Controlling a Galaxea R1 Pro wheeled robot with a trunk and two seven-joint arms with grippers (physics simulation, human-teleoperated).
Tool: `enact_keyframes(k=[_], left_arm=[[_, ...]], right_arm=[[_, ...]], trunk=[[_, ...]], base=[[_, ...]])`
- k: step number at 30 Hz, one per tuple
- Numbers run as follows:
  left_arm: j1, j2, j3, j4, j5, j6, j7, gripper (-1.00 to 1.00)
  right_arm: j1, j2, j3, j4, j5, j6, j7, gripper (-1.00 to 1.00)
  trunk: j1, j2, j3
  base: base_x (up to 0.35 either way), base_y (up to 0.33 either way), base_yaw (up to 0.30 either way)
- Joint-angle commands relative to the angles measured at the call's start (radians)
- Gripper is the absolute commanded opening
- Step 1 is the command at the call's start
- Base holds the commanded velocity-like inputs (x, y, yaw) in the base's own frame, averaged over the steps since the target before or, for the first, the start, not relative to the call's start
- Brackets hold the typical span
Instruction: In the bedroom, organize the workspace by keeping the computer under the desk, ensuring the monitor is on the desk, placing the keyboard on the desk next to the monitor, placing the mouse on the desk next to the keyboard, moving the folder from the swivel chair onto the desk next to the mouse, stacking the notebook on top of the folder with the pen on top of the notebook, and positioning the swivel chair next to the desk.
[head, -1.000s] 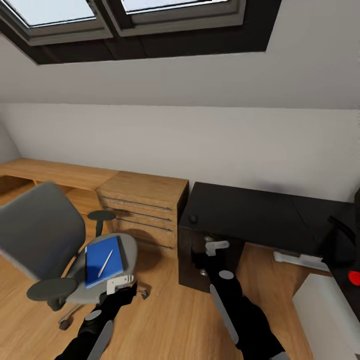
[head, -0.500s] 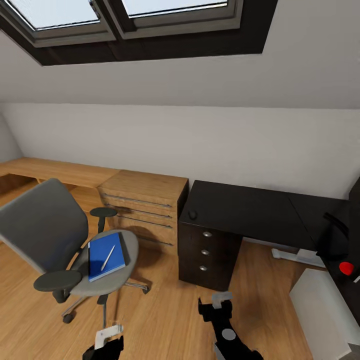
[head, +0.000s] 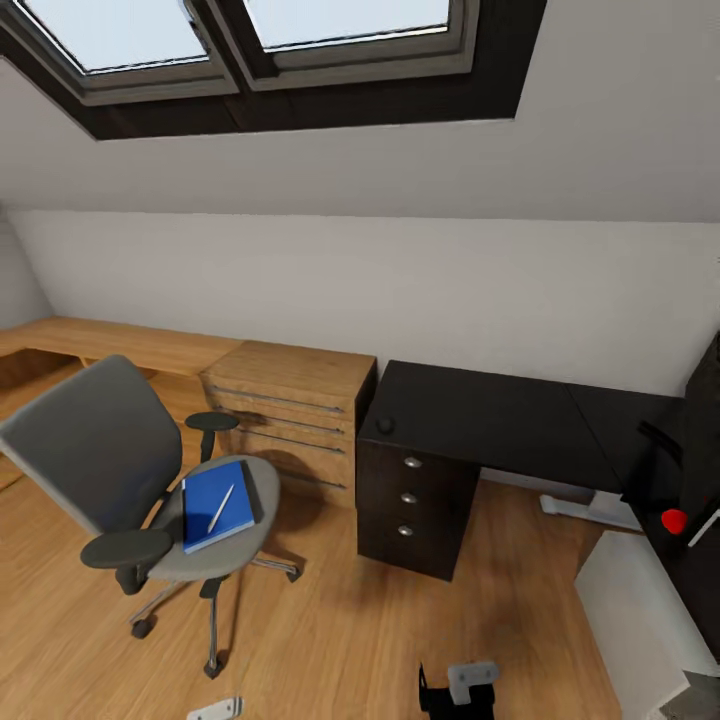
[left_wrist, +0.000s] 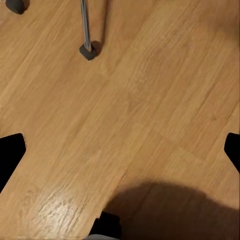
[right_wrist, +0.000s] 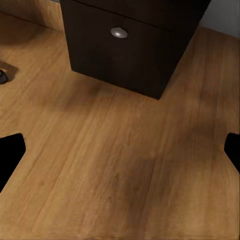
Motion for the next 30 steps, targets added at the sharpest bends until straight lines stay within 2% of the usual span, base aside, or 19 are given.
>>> enact_keyframes(k=[1,12,16,22,30], left_arm=[[-0.001,0.001,-0.008,0.001,0.010,-0.005,0.007,1.00],[-0.001,0.001,-0.011,0.023,0.008,-0.006,0.009,1.00],[-0.001,0.001,-0.011,0.024,0.008,-0.006,0.009,1.00],[-0.001,0.001,-0.010,0.024,0.008,-0.007,0.009,1.00],[-0.001,0.000,-0.012,0.064,0.008,-0.078,0.008,1.00]], right_arm=[[-0.001,0.000,0.009,0.003,-0.007,-0.004,-0.004,1.00],[-0.001,-0.002,0.005,0.009,-0.009,-0.010,-0.003,1.00],[-0.001,-0.003,0.005,0.009,-0.009,-0.028,-0.003,1.00],[-0.001,-0.003,0.005,0.010,-0.009,-0.036,-0.003,1.00],[-0.001,-0.001,0.006,0.011,-0.009,-0.038,-0.001,1.00]], trunk=[[-0.001,-0.001,-0.001],[-0.001,-0.001,-0.001],[-0.001,-0.001,-0.001],[-0.001,-0.001,-0.001],[-0.001,-0.001,-0.002]], base=[[-0.321,0.000,0.000],[-0.334,0.000,-0.006],[-0.255,0.000,-0.214],[-0.075,0.000,-0.251],[-0.189,0.001,-0.264]])
